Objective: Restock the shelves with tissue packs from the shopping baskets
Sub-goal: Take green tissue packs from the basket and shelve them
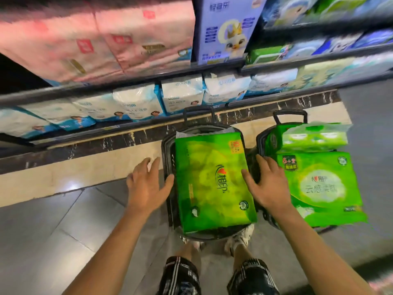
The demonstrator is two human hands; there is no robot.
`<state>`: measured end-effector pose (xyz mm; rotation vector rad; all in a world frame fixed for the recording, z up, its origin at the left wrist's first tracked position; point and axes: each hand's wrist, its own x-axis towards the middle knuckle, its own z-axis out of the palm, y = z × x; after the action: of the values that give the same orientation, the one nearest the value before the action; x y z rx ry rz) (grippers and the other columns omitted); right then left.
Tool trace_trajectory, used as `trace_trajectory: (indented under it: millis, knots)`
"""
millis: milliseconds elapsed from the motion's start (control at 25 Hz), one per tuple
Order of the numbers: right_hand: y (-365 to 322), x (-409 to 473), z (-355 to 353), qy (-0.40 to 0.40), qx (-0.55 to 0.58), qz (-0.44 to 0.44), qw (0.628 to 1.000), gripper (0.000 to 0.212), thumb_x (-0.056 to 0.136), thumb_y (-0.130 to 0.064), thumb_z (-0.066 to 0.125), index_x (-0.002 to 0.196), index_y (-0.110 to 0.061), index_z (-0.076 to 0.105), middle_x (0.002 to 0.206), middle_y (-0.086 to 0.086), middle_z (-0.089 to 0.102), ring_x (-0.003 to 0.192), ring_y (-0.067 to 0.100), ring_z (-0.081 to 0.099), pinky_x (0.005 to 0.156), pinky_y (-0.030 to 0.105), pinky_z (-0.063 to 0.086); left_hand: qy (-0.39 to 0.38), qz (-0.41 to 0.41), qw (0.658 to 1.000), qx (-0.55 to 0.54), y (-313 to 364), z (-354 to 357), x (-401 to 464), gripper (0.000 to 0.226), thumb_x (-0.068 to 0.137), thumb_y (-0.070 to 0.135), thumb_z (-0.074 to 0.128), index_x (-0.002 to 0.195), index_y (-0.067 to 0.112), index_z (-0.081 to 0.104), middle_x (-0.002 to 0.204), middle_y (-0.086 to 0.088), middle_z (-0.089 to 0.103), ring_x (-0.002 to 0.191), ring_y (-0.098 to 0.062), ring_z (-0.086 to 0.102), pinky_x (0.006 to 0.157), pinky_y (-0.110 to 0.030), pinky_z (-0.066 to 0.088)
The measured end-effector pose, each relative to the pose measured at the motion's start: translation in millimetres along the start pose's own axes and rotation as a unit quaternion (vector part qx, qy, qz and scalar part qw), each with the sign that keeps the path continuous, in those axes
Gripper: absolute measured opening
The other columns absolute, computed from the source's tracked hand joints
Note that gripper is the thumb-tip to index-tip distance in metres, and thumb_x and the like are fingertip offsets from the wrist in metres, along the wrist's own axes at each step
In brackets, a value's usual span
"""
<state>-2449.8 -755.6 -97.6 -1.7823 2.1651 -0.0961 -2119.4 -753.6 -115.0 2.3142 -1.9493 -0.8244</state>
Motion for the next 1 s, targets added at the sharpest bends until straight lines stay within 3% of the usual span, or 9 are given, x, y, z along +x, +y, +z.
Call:
trace_trajectory:
  millis: [240,480,680,760,1000]
  knots:
    - [-61,-81,-98,0.056,-0.015,-0.009,0.998,0.080,0.086,-0.068,0.042,0.137,-0.007,0.055,0.131,0.022,0.059,0.112,0.044,0.056,0.093,0.050,0.048,0.015,0.119,0.990,0.079,47,-102,-72,0.081,0.086,0.069,0.028,0.146,0.017,0.045,0.151,-0.017,0.039,0.137,-0.041,0.037,0.109,-0.063,0.031]
    - [-108,-169,-140,0.080,0.022,0.074,0.994,0.081,0.086,-0.072,0.039,0.142,-0.014,0.051,0.136,0.017,0.056,0.115,0.042,0.055,0.095,0.049,0.048,0.019,0.193,0.976,0.097,72,-155,-120,0.081,0.087,0.070,0.027,0.148,0.020,0.043,0.153,-0.016,0.037,0.140,-0.040,0.034,0.110,-0.062,0.030]
    - [-120,-216,-135,0.118,0.069,0.159,0.978,0.082,0.085,-0.073,0.038,0.142,-0.015,0.052,0.137,0.018,0.056,0.117,0.041,0.055,0.097,0.048,0.047,0.048,0.264,0.955,0.127,59,-185,-127,0.078,0.087,0.071,0.029,0.145,0.021,0.046,0.151,-0.012,0.040,0.139,-0.037,0.035,0.112,-0.060,0.029]
    - [-121,-237,-128,0.097,0.081,0.210,0.970,0.083,0.085,-0.073,0.037,0.145,-0.016,0.048,0.141,0.017,0.052,0.122,0.041,0.052,0.100,0.049,0.044,0.036,0.264,0.953,0.142,50,-194,-126,0.075,0.087,0.071,0.030,0.144,0.024,0.044,0.151,-0.011,0.040,0.140,-0.036,0.035,0.112,-0.059,0.029]
    - [-144,-274,-89,0.117,0.152,0.383,0.904,0.080,0.087,-0.074,0.039,0.146,-0.020,0.043,0.139,0.011,0.050,0.121,0.040,0.050,0.098,0.049,0.044,-0.017,0.358,0.916,0.180,70,-205,-72,0.070,0.088,0.066,0.039,0.140,0.021,0.049,0.150,-0.017,0.043,0.138,-0.039,0.037,0.110,-0.059,0.032]
